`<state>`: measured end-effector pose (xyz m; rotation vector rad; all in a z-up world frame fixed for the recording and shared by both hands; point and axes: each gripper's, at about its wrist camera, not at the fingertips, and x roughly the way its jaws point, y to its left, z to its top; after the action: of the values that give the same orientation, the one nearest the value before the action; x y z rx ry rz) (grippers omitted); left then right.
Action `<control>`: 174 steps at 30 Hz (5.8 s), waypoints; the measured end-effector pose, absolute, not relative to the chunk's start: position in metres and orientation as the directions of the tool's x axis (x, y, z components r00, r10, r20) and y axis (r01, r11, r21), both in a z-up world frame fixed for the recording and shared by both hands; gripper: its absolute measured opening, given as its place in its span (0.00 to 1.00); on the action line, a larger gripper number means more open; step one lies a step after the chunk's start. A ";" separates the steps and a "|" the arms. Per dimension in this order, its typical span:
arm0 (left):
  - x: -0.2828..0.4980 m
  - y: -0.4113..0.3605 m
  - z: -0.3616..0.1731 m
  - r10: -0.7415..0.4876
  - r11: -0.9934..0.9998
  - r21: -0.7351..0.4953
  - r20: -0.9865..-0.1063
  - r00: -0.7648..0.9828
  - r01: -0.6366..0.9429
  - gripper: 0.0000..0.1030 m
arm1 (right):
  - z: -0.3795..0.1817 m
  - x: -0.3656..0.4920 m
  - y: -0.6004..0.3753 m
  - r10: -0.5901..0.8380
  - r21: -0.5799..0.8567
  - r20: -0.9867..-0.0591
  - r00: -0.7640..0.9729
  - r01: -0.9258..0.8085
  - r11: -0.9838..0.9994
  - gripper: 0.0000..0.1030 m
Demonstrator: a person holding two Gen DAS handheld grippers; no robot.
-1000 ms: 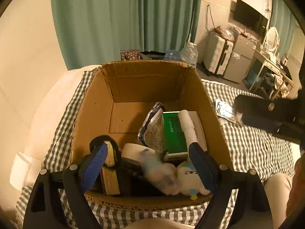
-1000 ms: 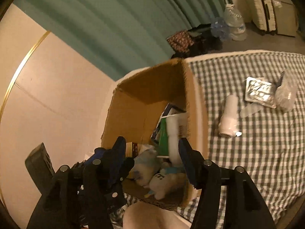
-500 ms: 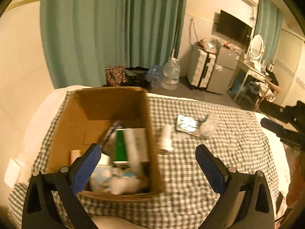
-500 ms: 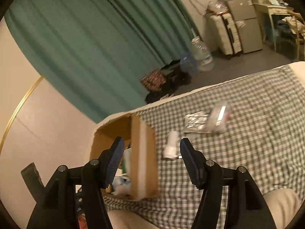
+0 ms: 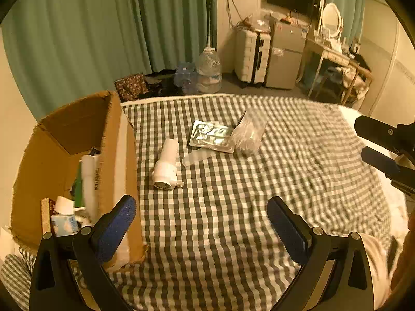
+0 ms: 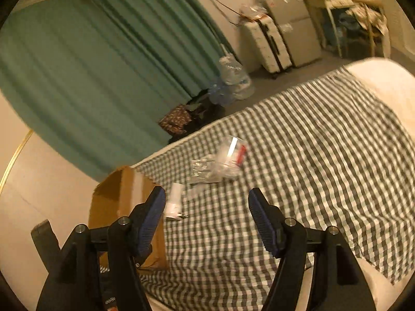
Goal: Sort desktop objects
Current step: 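Move both tools back over the items on the bed, then grasp the white plug device with the left tool while the right tool grasps the clear cotton-swab tub, then carry the white device and swab tub into the box and open both tools, then move both tools back over the remaining items on the bed, then grasp the foil blister pack with the left tool and stand it upright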
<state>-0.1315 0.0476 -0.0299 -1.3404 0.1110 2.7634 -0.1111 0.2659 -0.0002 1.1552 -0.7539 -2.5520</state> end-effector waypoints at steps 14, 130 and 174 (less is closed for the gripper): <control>-0.220 0.041 -0.103 -0.034 -0.999 0.049 -0.846 -0.532 -0.015 1.00 | -0.089 -0.168 0.281 -0.369 0.466 -0.745 -0.556 -0.037 -0.884 0.64; -0.108 -0.024 0.001 0.004 -0.993 -0.083 -0.732 -0.682 0.082 1.00 | 0.055 -0.103 0.180 -0.359 0.300 -0.600 -0.715 0.214 -0.930 0.71; -0.307 0.067 -0.183 0.076 -0.986 0.001 -0.884 -0.460 -0.165 0.90 | -0.136 -0.243 0.288 -0.206 0.283 -0.784 -0.586 -0.043 -0.958 0.85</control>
<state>-0.3071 0.0666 -0.1833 -1.5479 0.1298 2.5670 -0.2430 0.2880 -0.1357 1.3821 -0.4187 -2.6850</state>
